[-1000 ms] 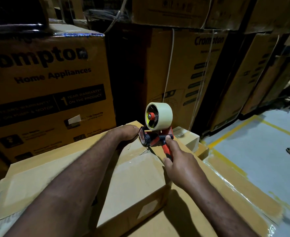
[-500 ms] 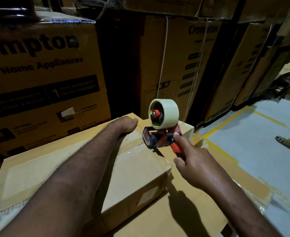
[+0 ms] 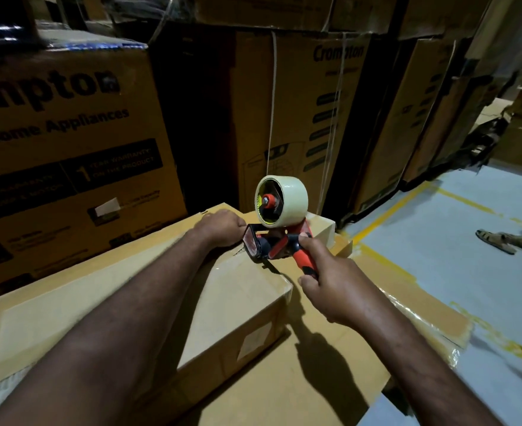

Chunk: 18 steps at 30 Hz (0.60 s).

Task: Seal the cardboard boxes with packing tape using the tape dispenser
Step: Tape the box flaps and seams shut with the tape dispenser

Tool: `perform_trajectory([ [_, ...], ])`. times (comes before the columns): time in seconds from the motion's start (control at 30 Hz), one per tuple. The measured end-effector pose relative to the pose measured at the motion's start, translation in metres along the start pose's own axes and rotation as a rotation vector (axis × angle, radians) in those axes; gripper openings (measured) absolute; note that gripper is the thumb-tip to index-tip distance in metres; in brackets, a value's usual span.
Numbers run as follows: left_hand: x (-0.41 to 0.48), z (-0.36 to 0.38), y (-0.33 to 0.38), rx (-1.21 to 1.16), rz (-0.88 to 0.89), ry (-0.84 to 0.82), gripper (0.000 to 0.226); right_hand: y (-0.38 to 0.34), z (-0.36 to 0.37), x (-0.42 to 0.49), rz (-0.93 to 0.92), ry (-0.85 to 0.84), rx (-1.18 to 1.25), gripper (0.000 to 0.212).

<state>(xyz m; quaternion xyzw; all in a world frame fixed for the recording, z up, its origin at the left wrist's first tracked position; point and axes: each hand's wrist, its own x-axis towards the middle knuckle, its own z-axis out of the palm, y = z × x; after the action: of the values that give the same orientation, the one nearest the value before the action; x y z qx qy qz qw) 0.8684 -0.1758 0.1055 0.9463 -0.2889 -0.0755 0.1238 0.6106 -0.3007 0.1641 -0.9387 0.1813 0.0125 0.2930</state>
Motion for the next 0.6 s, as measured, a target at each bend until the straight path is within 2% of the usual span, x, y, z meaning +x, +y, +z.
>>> perform_trajectory([
  [0.13,0.007,0.002,0.007,0.104,-0.011,-0.107,0.039,0.005,-0.001,-0.002,-0.006,0.006,-0.024,0.067],
  [0.2,0.013,0.003,0.01,0.205,0.004,-0.162,0.048,0.013,-0.005,-0.011,-0.002,0.003,-0.015,0.065],
  [0.37,0.015,0.009,0.016,0.243,-0.066,-0.181,0.051,0.03,-0.008,-0.043,0.031,-0.004,0.012,0.063],
  [0.43,0.009,0.007,0.026,0.264,-0.094,-0.108,0.05,0.031,-0.006,-0.046,0.023,0.033,-0.007,0.064],
  [0.5,-0.005,0.005,0.041,0.272,-0.022,0.082,0.043,0.029,-0.004,-0.046,0.009,0.05,-0.013,0.065],
  [0.53,-0.015,0.006,0.048,0.21,0.061,0.183,0.037,0.028,-0.004,-0.046,0.008,0.043,0.003,0.065],
  [0.57,-0.023,0.009,0.053,0.053,0.136,0.231,0.032,0.028,-0.004,-0.046,0.011,0.033,0.032,0.065],
  [0.6,-0.031,0.013,0.055,-0.163,0.172,0.199,0.028,0.027,-0.004,-0.047,0.015,0.027,0.062,0.065],
])
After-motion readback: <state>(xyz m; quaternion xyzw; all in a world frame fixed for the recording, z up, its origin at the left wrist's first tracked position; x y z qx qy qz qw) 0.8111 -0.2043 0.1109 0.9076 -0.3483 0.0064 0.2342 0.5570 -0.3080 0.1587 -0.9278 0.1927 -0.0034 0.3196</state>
